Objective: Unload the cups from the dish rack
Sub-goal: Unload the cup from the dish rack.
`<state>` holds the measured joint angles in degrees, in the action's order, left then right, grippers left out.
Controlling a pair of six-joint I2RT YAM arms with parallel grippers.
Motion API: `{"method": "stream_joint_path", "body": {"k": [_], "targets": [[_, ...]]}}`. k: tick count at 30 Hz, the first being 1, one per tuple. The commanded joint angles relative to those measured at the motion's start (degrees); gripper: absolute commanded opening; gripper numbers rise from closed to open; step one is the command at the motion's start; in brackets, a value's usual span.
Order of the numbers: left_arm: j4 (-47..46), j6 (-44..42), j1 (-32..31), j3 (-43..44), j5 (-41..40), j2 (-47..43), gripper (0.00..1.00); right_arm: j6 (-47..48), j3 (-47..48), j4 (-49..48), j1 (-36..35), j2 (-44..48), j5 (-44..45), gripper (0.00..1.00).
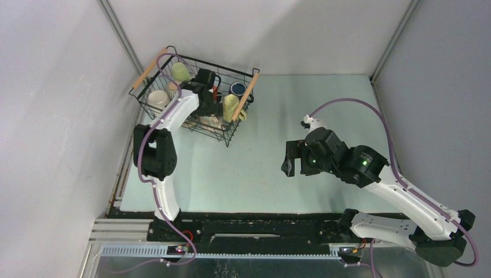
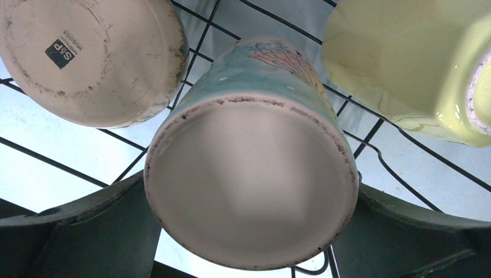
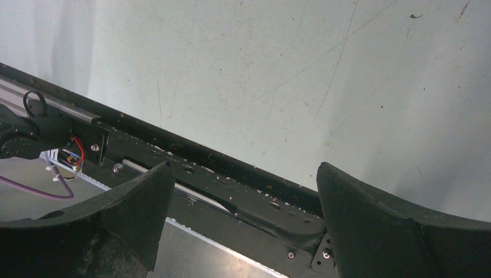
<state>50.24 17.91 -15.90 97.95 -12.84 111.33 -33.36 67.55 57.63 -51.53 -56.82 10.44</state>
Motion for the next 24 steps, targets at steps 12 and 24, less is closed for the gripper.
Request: {"method": "stream_joint_path", "body": {"k": [12,24], "targets": [[-1.1,-2.1,1.0,5.9,1.9,-0.4,1.00,-0.5,-0.1,-1.2,-0.8,-1.1,0.4,1.00],[-1.3,-2.3,1.0,6.7,2.2,1.4,0.88,-0.3,-0.1,-0.9,-0.9,-2.0,0.8,1.00]]}}
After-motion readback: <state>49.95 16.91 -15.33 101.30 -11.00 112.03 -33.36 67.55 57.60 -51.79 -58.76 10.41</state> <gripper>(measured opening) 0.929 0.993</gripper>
